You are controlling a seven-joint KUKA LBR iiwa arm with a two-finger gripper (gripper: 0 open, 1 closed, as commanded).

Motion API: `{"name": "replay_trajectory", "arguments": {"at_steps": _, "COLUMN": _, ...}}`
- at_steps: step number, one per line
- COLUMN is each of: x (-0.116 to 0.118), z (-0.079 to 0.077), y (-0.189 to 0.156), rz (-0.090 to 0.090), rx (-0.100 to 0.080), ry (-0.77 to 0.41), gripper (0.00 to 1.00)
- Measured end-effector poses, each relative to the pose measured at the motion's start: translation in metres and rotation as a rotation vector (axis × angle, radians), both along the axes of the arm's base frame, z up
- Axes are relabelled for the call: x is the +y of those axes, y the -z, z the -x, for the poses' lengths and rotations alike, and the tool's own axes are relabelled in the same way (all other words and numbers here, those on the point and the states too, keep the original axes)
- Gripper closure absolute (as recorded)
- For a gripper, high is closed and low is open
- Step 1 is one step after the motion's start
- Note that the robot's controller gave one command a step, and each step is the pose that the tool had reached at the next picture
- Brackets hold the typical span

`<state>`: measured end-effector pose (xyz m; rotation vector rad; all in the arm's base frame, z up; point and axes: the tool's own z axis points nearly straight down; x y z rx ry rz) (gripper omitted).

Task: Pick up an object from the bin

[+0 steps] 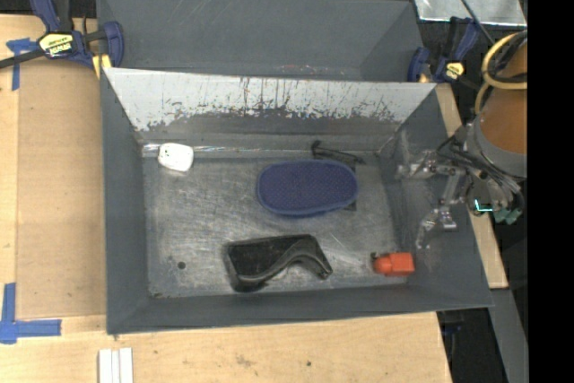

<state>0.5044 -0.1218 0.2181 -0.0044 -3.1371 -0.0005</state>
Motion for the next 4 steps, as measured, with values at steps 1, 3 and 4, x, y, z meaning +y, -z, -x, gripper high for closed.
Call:
{"name": "replay_trajectory", "arguments": {"at_steps": 1, "x": 0.079, "z": -0.066, "y": 0.114, "rz": -0.002, "rx": -0.005, "ry": -0.087, "gripper": 0.00}}
{"name": "replay_trajectory", "arguments": {"at_steps": 3, "x": 0.111, "z": -0.104, "y": 0.136, "rz": 0.006, "rx": -0.049, "ry": -0.242, "gripper": 1.00}}
{"name": "replay_trajectory", "arguments": {"at_steps": 4, "x": 0.124, "z": -0.105, "y": 0.003, "rz": 0.001, "rx": -0.017, "ry": -0.290, "gripper": 1.00}}
